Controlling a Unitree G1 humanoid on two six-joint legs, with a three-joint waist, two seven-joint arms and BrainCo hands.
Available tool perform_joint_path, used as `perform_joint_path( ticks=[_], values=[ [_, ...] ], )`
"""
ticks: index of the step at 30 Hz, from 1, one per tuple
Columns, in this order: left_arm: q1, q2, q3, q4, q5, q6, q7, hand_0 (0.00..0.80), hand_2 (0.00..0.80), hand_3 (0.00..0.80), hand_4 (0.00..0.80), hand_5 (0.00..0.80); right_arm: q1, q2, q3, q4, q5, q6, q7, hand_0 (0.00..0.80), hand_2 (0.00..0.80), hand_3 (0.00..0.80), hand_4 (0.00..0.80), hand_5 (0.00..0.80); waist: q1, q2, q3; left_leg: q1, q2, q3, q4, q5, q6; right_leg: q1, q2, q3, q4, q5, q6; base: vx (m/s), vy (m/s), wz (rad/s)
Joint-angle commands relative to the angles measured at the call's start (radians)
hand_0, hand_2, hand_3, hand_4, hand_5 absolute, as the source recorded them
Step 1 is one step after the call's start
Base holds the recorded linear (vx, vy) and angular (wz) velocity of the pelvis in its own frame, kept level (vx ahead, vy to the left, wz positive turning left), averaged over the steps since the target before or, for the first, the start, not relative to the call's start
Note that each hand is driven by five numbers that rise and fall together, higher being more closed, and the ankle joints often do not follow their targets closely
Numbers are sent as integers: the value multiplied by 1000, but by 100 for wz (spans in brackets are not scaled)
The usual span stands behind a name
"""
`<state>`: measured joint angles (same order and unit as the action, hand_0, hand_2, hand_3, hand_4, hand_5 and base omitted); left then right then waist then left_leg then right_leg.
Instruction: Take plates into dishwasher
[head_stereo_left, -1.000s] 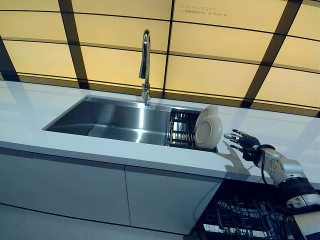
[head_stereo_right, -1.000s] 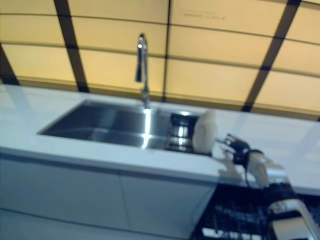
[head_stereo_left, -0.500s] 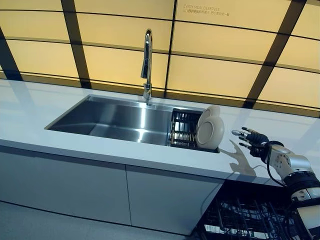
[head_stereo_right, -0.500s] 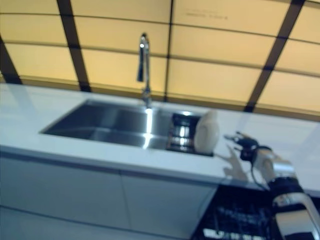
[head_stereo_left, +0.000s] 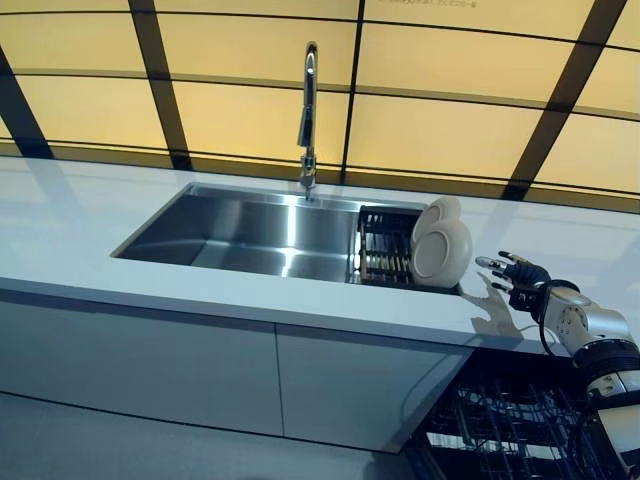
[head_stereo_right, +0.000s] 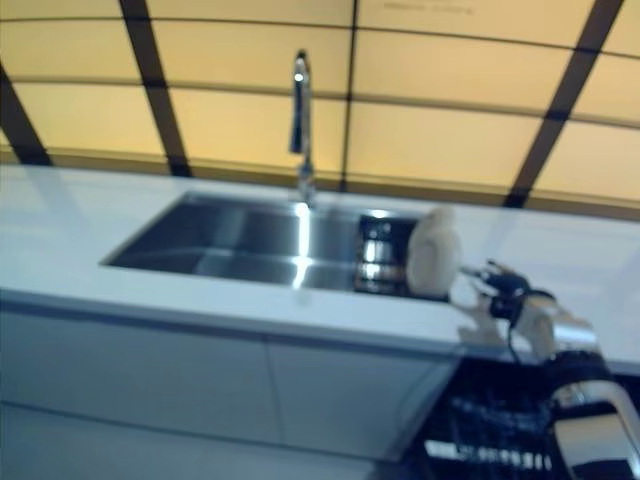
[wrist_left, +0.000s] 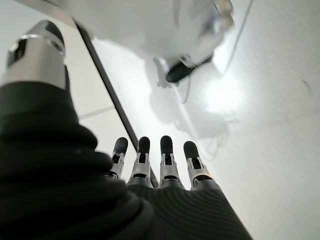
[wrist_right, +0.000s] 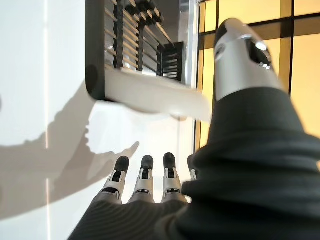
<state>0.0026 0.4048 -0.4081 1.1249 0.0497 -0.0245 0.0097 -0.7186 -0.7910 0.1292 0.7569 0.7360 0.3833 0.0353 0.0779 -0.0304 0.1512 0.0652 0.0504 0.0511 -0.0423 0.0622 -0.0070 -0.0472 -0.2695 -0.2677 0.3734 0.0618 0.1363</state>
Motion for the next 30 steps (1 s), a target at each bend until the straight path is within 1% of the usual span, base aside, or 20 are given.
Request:
perform_joint_path(
  ticks=[1, 3, 4, 5, 8, 10, 13, 16, 17, 18, 21, 24, 26, 30],
  values=[
    [25, 12, 10, 25, -8, 10, 12, 0, 0, 0, 0, 0, -140, -60, -6, 16, -2, -60, -8, 0, 0, 0, 0, 0, 38, -29, -47, 64, -72, -21, 60, -135, 14, -8, -13, 39, -143, 168, 37, 116, -71, -12],
    [22, 11, 14, 31, -7, 10, 12, 0, 0, 0, 0, 0, -145, -64, -6, 27, 1, -62, -3, 0, 0, 0, 0, 0, 32, -35, -48, 71, -76, -21, 62, -149, 13, -10, -7, 37, -201, 175, 39, 115, -67, -8],
    [20, 6, 19, 39, -3, 6, 12, 0, 0, 0, 0, 0, -150, -66, -11, 39, -6, -63, 7, 0, 0, 0, 0, 0, 26, -42, -50, 79, -80, -18, 67, -166, 11, -15, -4, 33, -259, 184, 44, 138, -65, 2],
    [22, 4, 20, 42, -1, 4, 9, 0, 0, 0, 0, 0, -152, -66, -13, 45, -7, -63, 10, 0, 0, 0, 0, 0, 22, -44, -50, 84, -81, -19, 73, -176, 11, -29, -4, 40, -269, 201, 48, 133, -62, 12],
    [20, 0, 20, 48, 6, -3, -1, 0, 0, 0, 0, 0, -153, -86, -18, 57, -4, -54, 24, 0, 0, 0, 0, 0, 19, -52, -55, 79, -76, -30, 100, -197, 12, -29, -7, 60, -284, 190, 45, 92, -69, 24],
    [22, -1, 21, 51, 6, -11, -7, 0, 0, 0, 0, 0, -146, -97, -25, 62, -9, -53, 35, 0, 0, 0, 0, 0, 22, -56, -60, 76, -74, -37, 108, -202, 10, -16, -8, 55, -295, 180, 45, 119, -105, 7],
    [34, -6, 22, 52, 25, -14, -20, 0, 0, 0, 0, 0, -118, -103, -32, 39, -6, -42, 24, 0, 0, 0, 0, 0, 25, -66, -73, 84, -66, -31, 117, -212, 0, 0, -15, 29, -306, 177, 51, 193, -157, 3],
    [41, -7, 23, 61, 26, -18, -17, 0, 0, 0, 0, 0, -114, -107, -31, 37, 0, -37, 26, 0, 0, 0, 0, 0, 26, -66, -82, 90, -48, -20, 118, -213, -11, 21, -3, 7, -339, 132, 47, 146, -160, 1],
    [47, -10, 30, 66, 18, -27, -13, 0, 0, 0, 0, 0, -127, -100, -22, 39, -3, -31, 24, 0, 0, 0, 0, 0, 26, -62, -85, 94, -28, -5, 118, -204, -23, 28, 14, -1, -331, 100, 41, 137, -185, 3],
    [50, -10, 31, 66, 16, -31, -15, 0, 0, 0, 0, 0, -131, -98, -18, 37, -2, -29, 20, 0, 0, 0, 0, 0, 25, -61, -86, 95, -21, -2, 120, -202, -28, 30, 20, 1, -327, 86, 38, 152, -209, 4],
    [56, -14, 33, 63, 5, -38, -13, 0, 0, 0, 0, 0, -143, -92, -2, 31, 1, -28, 31, 0, 0, 0, 0, 0, 18, -57, -91, 90, 7, 6, 139, -196, -43, 36, 46, 12, -301, 32, 16, 126, -163, -1],
    [57, -26, 31, 57, 0, -42, -12, 0, 0, 0, 0, 0, -141, -80, 13, 3, 6, -21, 25, 0, 0, 0, 0, 0, 12, -60, -92, 89, 25, 4, 156, -193, -57, 36, 65, 19, -279, 2, -8, 126, -177, -1],
    [57, -34, 26, 53, -4, -50, -11, 0, 0, 0, 0, 0, -141, -79, 21, -10, 12, -13, 20, 0, 0, 0, 0, 0, 9, -63, -96, 89, 31, 3, 164, -190, -64, 39, 74, 21, -280, -6, -19, 103, -160, -3],
    [60, -57, 8, 43, -13, -74, 2, 0, 0, 0, 0, 0, -141, -71, 33, -23, 18, -7, 18, 0, 0, 0, 0, 0, 4, -56, -105, 87, 60, -5, 188, -121, -93, 52, 111, 7, -295, -20, -51, 103, -192, -4]
  ],
)
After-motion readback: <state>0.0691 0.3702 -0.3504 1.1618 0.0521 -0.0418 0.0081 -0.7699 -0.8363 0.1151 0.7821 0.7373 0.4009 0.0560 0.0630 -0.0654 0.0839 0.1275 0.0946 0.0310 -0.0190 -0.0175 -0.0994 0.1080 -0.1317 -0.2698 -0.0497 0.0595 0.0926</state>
